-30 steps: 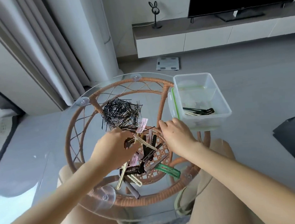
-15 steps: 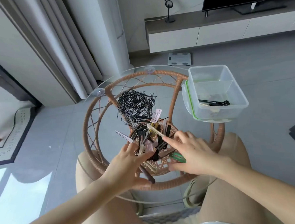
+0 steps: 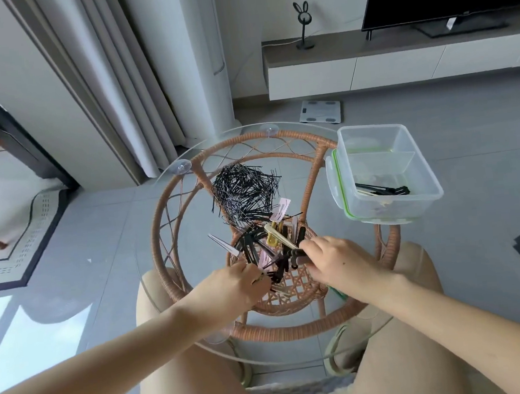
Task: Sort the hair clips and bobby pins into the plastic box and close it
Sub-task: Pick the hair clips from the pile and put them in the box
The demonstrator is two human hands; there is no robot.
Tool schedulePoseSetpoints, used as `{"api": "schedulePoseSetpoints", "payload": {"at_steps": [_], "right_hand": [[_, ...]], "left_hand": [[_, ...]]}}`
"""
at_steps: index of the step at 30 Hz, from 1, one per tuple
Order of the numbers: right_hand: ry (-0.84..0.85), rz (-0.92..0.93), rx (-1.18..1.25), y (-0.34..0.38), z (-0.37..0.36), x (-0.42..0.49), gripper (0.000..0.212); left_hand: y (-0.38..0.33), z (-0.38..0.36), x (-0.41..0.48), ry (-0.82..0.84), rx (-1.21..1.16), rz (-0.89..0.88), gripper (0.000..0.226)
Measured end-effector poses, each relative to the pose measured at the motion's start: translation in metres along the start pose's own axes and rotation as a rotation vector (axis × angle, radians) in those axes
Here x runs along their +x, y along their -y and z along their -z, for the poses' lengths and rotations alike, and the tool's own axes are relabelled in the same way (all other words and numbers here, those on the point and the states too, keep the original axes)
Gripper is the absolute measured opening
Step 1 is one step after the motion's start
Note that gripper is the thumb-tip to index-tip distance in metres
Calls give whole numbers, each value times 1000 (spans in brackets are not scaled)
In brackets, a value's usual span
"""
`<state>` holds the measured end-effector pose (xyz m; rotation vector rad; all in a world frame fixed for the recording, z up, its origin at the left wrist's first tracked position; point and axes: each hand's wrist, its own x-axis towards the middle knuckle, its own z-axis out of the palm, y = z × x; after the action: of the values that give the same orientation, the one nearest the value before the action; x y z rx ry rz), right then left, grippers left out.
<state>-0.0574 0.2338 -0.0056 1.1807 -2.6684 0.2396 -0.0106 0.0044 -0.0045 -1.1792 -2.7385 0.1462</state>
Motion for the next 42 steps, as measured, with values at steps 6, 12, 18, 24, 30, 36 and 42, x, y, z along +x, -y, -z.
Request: {"api": "schedulePoseSetpoints", "payload": {"at_steps": [6, 12, 18, 24, 30, 36, 42], "right_hand": [[-264, -260, 268, -14, 52, 0, 19], [-417, -718, 275, -85, 83, 7, 10], [70, -761, 156, -130, 76, 18, 20], [-65, -849, 137, -138, 89, 10, 25], [-188, -778, 107, -118, 97, -17, 18], [-132, -586, 275, -66, 94, -22, 23], [442, -409, 166, 4, 47, -25, 98]], "left_hand": [[14, 24, 4, -163, -410, 238, 11], [30, 40, 28, -318, -525, 475, 18], [28, 63, 94, -362, -592, 481, 16], [9, 69, 208, -264, -625, 289, 20], [4, 45, 267, 56, -488, 218, 22], [26, 54, 207, -73, -445, 358, 22], [23, 49, 85, 139, -374, 646, 39]]}}
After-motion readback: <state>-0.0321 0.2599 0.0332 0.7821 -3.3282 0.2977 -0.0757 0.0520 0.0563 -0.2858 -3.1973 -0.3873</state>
